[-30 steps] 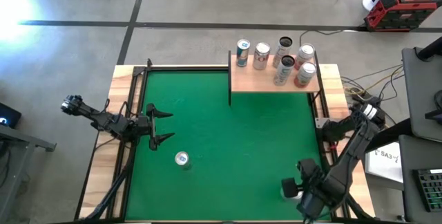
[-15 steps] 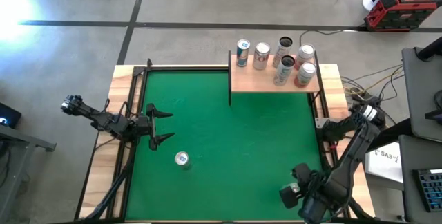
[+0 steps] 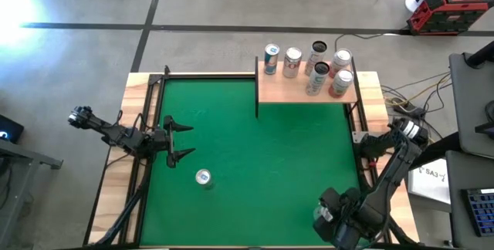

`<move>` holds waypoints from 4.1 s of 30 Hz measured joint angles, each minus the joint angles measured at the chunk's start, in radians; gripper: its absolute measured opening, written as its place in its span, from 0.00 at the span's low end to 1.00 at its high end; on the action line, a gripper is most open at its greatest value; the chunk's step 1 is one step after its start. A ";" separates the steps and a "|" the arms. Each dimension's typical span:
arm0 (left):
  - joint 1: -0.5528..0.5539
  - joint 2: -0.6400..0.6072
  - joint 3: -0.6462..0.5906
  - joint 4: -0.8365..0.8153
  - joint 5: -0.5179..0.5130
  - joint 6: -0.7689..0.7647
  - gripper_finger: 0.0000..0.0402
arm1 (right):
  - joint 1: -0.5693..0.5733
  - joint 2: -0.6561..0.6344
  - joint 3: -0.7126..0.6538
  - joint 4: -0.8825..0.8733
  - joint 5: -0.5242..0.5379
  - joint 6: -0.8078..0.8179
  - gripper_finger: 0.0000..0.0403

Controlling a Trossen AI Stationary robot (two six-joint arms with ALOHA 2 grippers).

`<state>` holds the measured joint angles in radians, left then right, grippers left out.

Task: Place canned beverage on shelf
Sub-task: Put the red-silver soda can on the shelf aligned with the other red-silver soda can

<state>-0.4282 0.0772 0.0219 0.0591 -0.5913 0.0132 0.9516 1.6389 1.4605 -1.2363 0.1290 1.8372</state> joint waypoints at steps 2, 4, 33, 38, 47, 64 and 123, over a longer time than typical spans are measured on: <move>0.000 0.000 0.000 0.000 0.000 0.000 0.90 | 0.000 0.000 0.000 0.000 -0.001 -0.019 0.89; 0.000 0.000 0.000 0.000 0.000 0.000 0.90 | 0.000 0.000 0.000 0.001 -0.003 -0.028 0.89; 0.000 0.000 0.000 0.000 0.000 0.000 0.90 | -0.001 0.000 -0.075 0.026 -0.048 0.140 0.73; 0.000 0.000 0.000 0.000 0.000 0.000 0.90 | -0.007 -0.001 -0.075 0.009 -0.046 0.341 0.73; 0.000 0.000 0.000 0.000 0.000 0.000 0.90 | -0.050 -0.005 -0.075 -0.016 -0.060 0.778 0.77; 0.000 0.000 0.000 0.000 0.000 0.000 0.90 | -0.174 -0.008 -0.053 -0.011 -0.149 1.307 0.77; 0.000 0.000 0.000 0.000 0.000 0.000 0.90 | -1.042 -0.006 -0.042 -0.043 -0.151 1.224 0.77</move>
<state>-0.4282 0.0772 0.0219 0.0591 -0.5913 0.0132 -0.0905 1.6325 1.4184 -1.2791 -0.0221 3.0611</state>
